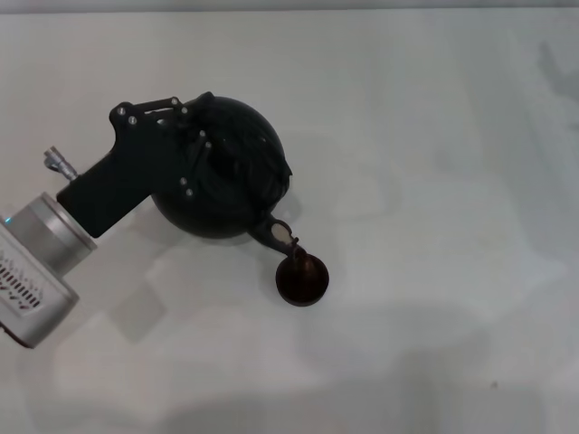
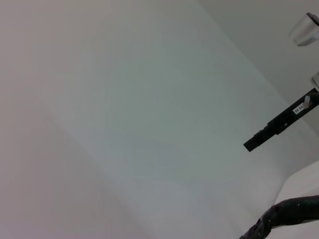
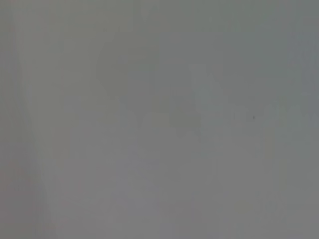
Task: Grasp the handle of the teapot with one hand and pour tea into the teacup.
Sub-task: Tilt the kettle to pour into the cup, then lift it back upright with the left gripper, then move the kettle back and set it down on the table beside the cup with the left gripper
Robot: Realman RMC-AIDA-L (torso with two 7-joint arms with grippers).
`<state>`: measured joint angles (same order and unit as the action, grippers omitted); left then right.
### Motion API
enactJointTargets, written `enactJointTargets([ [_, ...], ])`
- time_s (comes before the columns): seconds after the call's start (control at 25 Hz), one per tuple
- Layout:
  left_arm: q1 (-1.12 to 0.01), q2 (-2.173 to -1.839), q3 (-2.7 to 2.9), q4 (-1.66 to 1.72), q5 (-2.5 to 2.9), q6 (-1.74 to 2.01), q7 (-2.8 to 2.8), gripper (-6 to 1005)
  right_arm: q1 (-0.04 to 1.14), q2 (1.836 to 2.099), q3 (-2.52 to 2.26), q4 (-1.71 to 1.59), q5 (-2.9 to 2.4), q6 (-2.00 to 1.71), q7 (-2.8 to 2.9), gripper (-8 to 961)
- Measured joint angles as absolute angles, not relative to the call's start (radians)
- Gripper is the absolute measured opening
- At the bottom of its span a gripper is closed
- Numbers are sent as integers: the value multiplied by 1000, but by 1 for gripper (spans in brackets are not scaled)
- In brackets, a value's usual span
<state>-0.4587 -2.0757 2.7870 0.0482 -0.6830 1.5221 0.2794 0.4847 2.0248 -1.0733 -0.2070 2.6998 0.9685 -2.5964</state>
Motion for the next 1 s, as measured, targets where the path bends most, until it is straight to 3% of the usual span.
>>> enactJointTargets([
  [0.52, -424, -2079, 2778, 77, -727, 1514, 164, 125, 485, 2025, -1074, -207, 2695, 970, -2597, 830],
  [1.0, -291, -2083, 2776, 194, -987, 1511, 90, 131, 485, 2026, -1075, -197, 2695, 971, -2597, 830],
])
